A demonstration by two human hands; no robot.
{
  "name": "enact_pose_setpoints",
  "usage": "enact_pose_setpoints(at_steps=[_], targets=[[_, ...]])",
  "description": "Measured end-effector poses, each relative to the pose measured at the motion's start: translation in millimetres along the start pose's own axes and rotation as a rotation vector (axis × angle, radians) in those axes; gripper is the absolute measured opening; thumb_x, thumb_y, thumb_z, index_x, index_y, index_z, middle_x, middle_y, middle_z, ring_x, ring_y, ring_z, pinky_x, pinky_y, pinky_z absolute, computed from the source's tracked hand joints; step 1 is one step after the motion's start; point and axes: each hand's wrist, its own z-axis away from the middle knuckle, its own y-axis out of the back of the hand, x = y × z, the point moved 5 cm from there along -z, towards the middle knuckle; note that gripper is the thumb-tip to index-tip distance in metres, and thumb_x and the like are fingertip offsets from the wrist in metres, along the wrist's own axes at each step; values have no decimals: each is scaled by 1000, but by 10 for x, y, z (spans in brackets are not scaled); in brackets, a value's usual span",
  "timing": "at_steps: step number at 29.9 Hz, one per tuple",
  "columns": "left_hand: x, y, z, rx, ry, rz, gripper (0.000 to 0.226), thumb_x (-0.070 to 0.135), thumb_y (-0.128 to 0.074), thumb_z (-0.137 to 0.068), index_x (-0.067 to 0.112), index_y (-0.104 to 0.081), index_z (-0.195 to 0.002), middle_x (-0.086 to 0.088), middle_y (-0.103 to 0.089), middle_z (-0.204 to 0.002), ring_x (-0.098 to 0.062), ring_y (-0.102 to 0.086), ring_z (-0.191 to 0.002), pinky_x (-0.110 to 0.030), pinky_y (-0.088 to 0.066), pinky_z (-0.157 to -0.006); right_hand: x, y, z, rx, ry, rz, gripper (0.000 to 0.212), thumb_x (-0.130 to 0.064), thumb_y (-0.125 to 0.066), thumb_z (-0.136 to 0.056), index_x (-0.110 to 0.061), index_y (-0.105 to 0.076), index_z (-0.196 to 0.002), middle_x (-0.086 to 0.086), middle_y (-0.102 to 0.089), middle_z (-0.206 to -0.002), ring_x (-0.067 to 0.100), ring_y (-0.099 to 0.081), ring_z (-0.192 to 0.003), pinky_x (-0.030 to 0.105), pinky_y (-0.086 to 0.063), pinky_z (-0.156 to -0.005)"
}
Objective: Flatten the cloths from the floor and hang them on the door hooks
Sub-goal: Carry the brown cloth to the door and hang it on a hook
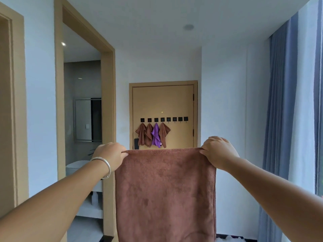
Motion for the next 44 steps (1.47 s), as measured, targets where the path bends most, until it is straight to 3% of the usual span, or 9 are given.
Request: enact_pose_setpoints(at_steps=[5, 12, 21, 29, 40, 44], targets=[[21, -408, -619, 10, 9, 13, 35, 37, -38, -99, 28, -63, -75, 10, -59, -79, -13, -55, -77, -35, -48, -75, 179, -412, -598, 2, 9, -3, 39, -45, -33, -100, -32, -69, -106, -10, -61, -119, 15, -42, -125, 33, -31, -105], [-92, -1132, -1540, 29, -19, -4, 42, 34, -39, -98, 26, -42, -57, 11, -51, -68, -13, -49, -70, -30, -34, -63, 290, -1142, -1407, -25, 2, 5, 38, -44, -32, -100, -35, -68, -109, -10, -59, -122, 16, -39, -128, 33, -30, -106], [-616, -2070, -3007, 62, -70, 37, 35, 37, -39, -97, 28, -58, -69, 11, -58, -73, -13, -56, -74, -31, -44, -69, 142, -2008, -2735, 11, -40, 45, 37, -40, -32, -101, -33, -68, -104, -11, -60, -113, 14, -44, -118, 30, -35, -99], [-1007, -2828, -4025, 90, -110, 49, 38, 37, -38, -98, 28, -52, -64, 11, -57, -72, -12, -53, -70, -27, -28, -53, 0, -2772, -3743, -8, -87, 41, 37, -42, -32, -100, -34, -68, -105, -9, -60, -115, 15, -45, -117, 32, -38, -98], [-1096, -3937, -5164, 27, -94, 72, 42, 35, -40, -97, 25, -44, -57, 8, -54, -67, -15, -51, -66, -30, -31, -59, 160, -3878, -4957, -28, -82, 9, 34, -42, -36, -101, -30, -67, -99, -10, -55, -100, 15, -47, -111, 31, -38, -93], [-1014, -4345, -5778, 13, -83, 63, 38, 35, -40, -97, 25, -49, -62, 7, -58, -72, -16, -56, -71, -30, -33, -61, 396, -4365, -5544, -18, -70, -5, 33, -41, -37, -101, -31, -67, -106, -9, -58, -109, 15, -47, -110, 31, -38, -92]])
